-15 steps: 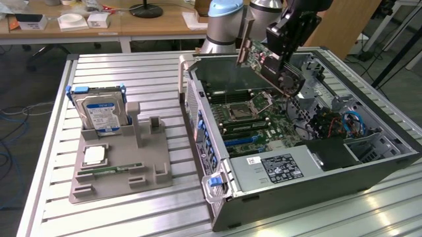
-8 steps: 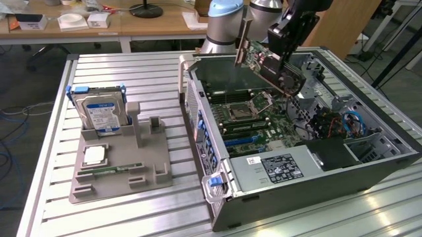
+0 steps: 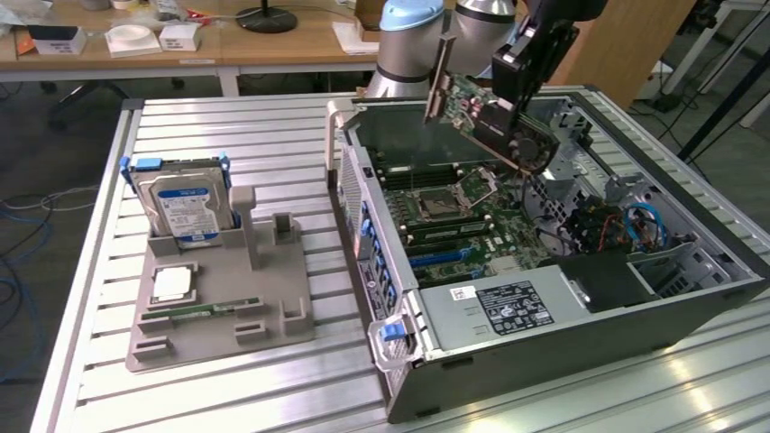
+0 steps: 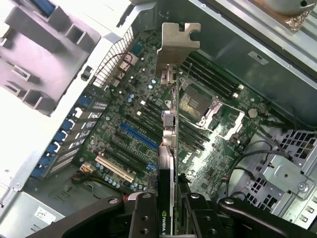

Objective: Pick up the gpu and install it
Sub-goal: 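Insert the gpu into the slot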

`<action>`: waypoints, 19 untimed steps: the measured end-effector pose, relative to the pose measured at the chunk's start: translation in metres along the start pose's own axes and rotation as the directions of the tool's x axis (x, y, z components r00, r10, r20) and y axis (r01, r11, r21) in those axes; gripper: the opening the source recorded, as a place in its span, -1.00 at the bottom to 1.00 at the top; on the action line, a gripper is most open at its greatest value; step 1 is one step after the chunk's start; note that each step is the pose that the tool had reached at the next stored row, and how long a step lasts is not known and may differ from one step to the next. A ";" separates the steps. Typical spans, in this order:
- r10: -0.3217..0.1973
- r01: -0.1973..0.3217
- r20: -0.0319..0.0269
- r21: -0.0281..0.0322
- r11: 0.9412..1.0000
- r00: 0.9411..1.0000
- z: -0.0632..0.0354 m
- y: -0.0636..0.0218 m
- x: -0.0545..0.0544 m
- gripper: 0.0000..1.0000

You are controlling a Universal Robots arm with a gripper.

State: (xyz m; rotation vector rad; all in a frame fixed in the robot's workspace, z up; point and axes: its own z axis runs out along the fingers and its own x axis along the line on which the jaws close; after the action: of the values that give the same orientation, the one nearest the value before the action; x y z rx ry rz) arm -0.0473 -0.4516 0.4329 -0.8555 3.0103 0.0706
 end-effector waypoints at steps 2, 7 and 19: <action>-0.020 0.020 -0.001 0.000 1.000 1.000 0.0000 0.0000 0.000 -0.48; -0.071 0.071 -0.003 -0.002 0.997 0.997 0.0000 -0.0002 0.000 -0.48; -0.201 0.201 -0.008 -0.005 0.980 0.980 0.0000 -0.0006 -0.001 -0.48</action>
State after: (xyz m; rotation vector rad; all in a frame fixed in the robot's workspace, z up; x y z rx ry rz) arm -0.0462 -0.4516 0.4329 -1.1567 2.9128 0.0721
